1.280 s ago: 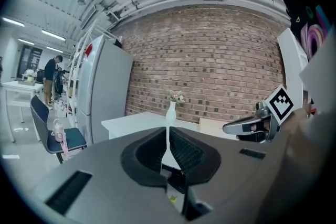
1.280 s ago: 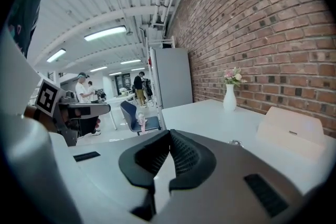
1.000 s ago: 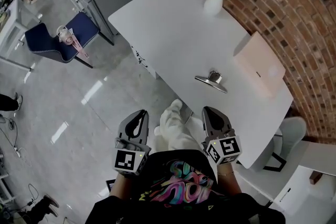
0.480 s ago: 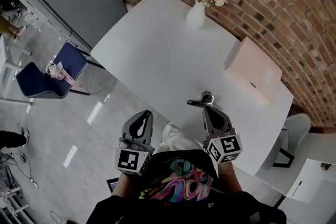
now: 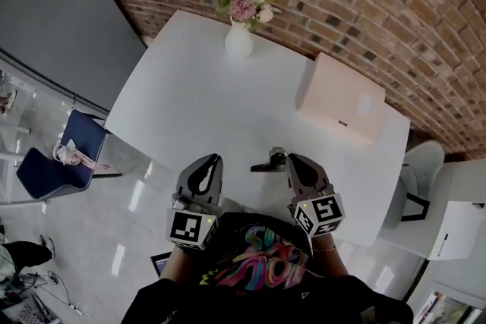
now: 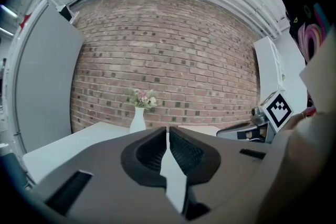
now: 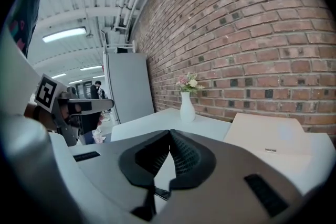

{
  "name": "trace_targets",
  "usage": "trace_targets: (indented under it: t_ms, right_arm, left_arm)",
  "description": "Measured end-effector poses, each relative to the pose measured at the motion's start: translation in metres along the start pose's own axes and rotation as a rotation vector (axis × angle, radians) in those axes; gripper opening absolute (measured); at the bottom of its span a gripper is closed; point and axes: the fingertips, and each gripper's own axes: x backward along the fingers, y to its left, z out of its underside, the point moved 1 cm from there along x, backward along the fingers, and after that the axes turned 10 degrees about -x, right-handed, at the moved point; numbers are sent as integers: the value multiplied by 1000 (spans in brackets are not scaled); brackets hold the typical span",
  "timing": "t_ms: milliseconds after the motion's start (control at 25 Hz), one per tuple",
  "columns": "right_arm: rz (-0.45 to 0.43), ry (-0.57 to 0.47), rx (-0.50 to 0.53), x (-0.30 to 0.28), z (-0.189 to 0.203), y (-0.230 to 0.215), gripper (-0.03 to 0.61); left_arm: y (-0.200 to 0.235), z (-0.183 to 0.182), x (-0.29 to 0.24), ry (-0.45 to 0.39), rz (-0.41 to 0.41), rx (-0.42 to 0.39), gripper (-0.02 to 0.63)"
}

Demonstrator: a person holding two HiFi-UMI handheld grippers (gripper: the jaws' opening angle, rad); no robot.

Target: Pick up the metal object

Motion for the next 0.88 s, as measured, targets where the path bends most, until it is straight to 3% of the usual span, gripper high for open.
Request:
trace_targets:
  t_ms: [360, 680, 880]
  right_arm:
    - [181, -39, -71, 20, -7, -39, 17]
    - [319, -50, -120, 22, -13, -51, 17]
    - [349, -34, -121, 20, -9, -58, 17]
  left_arm:
    - [-20, 1, -45, 45, 245, -72, 35]
    - [-23, -4, -90, 61, 401, -86, 35]
    - [-32, -5, -106, 51, 472, -91, 35]
